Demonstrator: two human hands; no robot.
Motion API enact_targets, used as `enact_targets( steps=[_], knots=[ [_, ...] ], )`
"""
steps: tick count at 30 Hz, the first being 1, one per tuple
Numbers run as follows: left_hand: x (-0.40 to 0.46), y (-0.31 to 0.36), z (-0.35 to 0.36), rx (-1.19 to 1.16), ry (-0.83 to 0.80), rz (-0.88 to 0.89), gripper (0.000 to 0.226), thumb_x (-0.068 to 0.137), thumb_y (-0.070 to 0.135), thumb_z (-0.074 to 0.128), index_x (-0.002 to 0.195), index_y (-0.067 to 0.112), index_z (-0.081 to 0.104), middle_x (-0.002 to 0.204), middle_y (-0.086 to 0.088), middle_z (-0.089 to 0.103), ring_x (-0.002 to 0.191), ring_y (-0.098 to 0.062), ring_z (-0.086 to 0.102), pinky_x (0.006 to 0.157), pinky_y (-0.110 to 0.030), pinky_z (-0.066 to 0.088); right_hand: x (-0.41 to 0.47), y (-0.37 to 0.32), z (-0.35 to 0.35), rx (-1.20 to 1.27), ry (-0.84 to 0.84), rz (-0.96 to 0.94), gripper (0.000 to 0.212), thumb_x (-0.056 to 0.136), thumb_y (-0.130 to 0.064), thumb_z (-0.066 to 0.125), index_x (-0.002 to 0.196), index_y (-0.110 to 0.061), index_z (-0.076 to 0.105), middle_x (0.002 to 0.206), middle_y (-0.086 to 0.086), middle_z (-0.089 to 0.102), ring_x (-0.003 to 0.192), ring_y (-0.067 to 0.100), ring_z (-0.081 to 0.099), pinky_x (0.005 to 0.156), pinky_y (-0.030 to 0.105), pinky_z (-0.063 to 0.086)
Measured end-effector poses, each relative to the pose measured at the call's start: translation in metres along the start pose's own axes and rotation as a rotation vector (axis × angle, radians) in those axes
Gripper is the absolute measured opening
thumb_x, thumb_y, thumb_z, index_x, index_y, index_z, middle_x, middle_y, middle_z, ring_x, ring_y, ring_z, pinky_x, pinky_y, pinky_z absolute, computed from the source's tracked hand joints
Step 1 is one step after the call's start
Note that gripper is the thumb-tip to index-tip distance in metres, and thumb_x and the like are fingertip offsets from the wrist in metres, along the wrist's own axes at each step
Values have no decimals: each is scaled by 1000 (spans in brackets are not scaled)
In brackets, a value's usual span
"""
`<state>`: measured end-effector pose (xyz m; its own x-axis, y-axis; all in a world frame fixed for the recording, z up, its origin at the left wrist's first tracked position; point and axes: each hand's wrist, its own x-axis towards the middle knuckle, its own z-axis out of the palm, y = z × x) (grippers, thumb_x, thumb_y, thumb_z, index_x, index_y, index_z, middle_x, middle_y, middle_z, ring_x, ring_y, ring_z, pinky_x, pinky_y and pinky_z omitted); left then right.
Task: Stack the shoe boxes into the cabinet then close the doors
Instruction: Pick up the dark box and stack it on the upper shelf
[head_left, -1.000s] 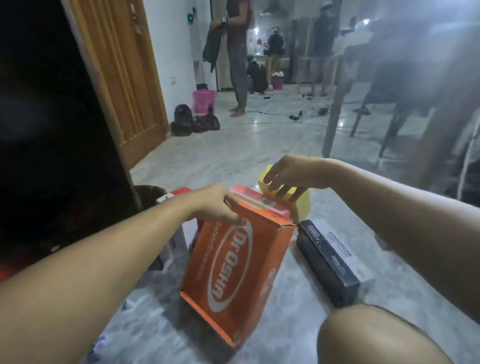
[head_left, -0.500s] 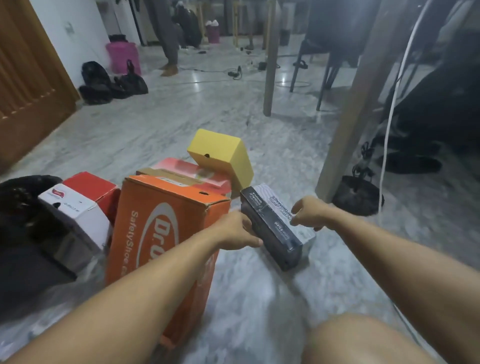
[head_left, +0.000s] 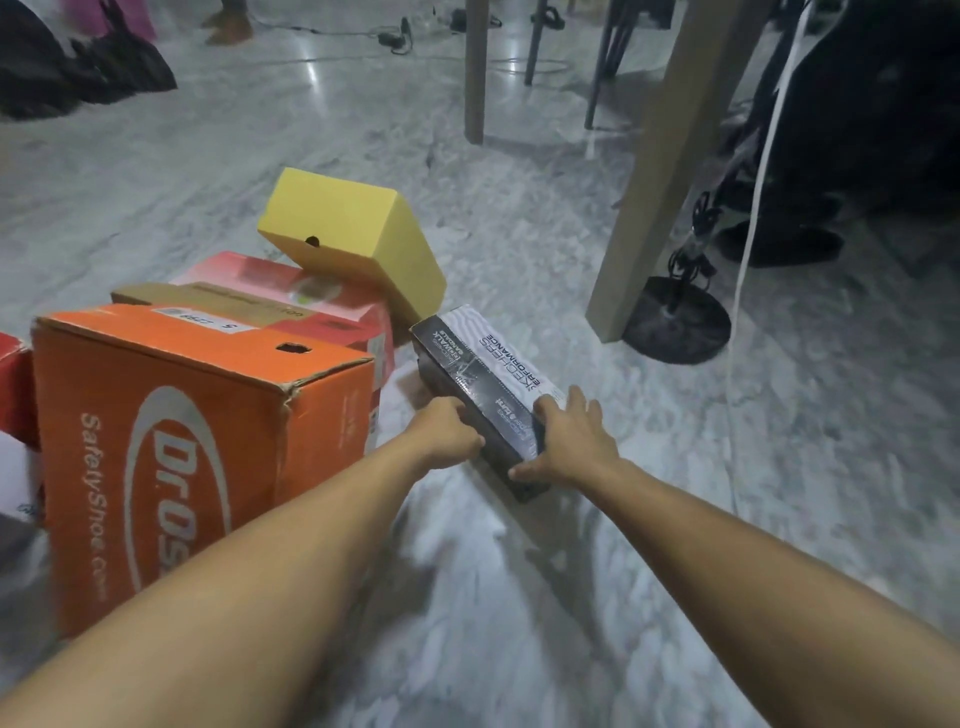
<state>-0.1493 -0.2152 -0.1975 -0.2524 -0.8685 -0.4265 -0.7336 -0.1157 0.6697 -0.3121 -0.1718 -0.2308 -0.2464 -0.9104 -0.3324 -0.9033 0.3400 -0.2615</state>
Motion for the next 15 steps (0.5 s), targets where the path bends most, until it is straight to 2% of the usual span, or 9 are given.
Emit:
enact_targets(
  steps=[3,5,6,8,9,11,13,15],
  knots=[
    [10,-5,5,-48,-3,-22,40,85,9,67,123,5,56,109,-6,57,92,-27,59,72,-30,46,3,6,2,60,28,-15,80,58,-43,81,124,-24,40,127,12,36,119,39,40,91,44,48],
    [19,-11,8,-58,18,-36,26,83,12,67,107,11,58,109,-10,61,83,-25,55,65,-29,42,6,12,-1,85,21,-21,78,57,-41,80,124,-26,42,122,10,40,111,37,46,87,40,48],
    [24,-14,8,-67,37,-45,23,81,13,67,102,7,60,107,-11,64,80,-24,54,62,-27,41,7,16,-4,95,9,-24,80,56,-41,81,124,-27,43,121,9,41,109,36,48,84,37,47],
    [31,-17,8,-92,76,-57,26,77,16,67,99,4,63,99,-11,66,76,-22,55,56,-27,42,10,25,-10,110,-22,-45,84,55,-42,83,128,-30,43,120,8,43,104,33,52,79,33,45],
    [34,-19,8,-111,97,-57,34,71,19,67,101,3,64,96,-9,66,77,-21,57,59,-30,47,11,29,-15,114,-38,-63,86,55,-40,84,130,-30,43,120,8,45,102,30,53,78,31,45],
    [44,-24,9,-143,168,-79,56,58,27,65,110,6,59,104,-7,66,92,-24,63,80,-38,55,13,40,-25,121,-80,-89,83,57,-31,85,130,-28,46,116,7,49,94,26,53,75,31,47],
    [53,-31,10,-144,232,-136,75,53,36,68,122,10,49,121,-10,59,113,-30,58,97,-43,49,18,52,-37,223,-187,-66,76,57,-22,83,124,-31,50,114,7,54,88,23,56,73,34,51],
    [60,-37,11,-135,259,-174,97,51,46,72,135,11,38,137,-13,49,128,-34,47,108,-46,39,21,63,-46,376,-310,-30,70,51,-20,76,117,-34,54,118,8,57,86,22,61,72,34,56]
  ],
)
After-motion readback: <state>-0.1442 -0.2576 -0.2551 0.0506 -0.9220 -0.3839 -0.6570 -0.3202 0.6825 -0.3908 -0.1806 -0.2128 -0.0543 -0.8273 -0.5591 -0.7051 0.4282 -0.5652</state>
